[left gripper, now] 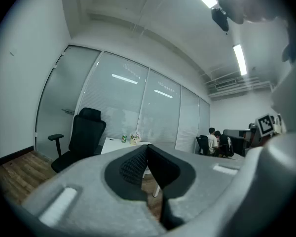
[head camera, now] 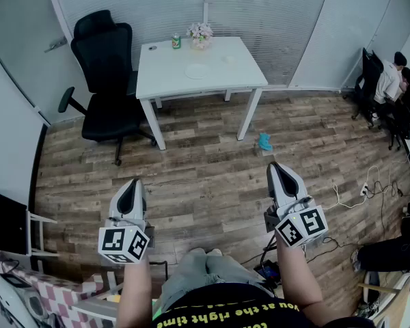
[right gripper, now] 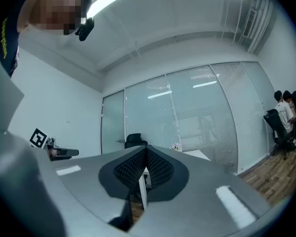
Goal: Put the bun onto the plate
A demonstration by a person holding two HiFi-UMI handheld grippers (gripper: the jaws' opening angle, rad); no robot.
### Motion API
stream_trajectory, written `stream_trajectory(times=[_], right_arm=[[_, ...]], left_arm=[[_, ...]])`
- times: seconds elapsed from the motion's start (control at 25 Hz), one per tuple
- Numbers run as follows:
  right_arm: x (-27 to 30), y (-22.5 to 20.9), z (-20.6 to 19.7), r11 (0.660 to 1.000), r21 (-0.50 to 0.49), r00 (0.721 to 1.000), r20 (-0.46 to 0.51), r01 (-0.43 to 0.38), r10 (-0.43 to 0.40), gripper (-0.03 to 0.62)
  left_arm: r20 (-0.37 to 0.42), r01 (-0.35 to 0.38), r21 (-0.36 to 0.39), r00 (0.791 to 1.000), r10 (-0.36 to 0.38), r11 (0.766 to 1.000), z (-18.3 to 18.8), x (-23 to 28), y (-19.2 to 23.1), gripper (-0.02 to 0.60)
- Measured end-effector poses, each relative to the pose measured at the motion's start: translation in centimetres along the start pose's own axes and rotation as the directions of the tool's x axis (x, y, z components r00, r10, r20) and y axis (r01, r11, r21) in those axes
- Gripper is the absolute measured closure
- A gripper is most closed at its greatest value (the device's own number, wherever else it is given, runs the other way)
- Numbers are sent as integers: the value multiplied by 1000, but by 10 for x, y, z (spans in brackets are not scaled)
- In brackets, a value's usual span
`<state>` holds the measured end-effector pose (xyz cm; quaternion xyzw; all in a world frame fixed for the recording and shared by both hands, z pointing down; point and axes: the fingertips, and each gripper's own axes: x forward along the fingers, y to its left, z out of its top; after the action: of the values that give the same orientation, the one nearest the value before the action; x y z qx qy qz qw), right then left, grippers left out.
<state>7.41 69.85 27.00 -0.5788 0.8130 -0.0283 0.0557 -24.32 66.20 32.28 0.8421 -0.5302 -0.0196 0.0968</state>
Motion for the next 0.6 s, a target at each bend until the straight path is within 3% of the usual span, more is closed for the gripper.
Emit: stream_trajectory(times=[0.6], right_arm=[[1,-10,-5,1000,18,1000,-3,-14,14,589]], left_arm=[[10,-30,-7,999,30,1000,-3,-3,-7,580]])
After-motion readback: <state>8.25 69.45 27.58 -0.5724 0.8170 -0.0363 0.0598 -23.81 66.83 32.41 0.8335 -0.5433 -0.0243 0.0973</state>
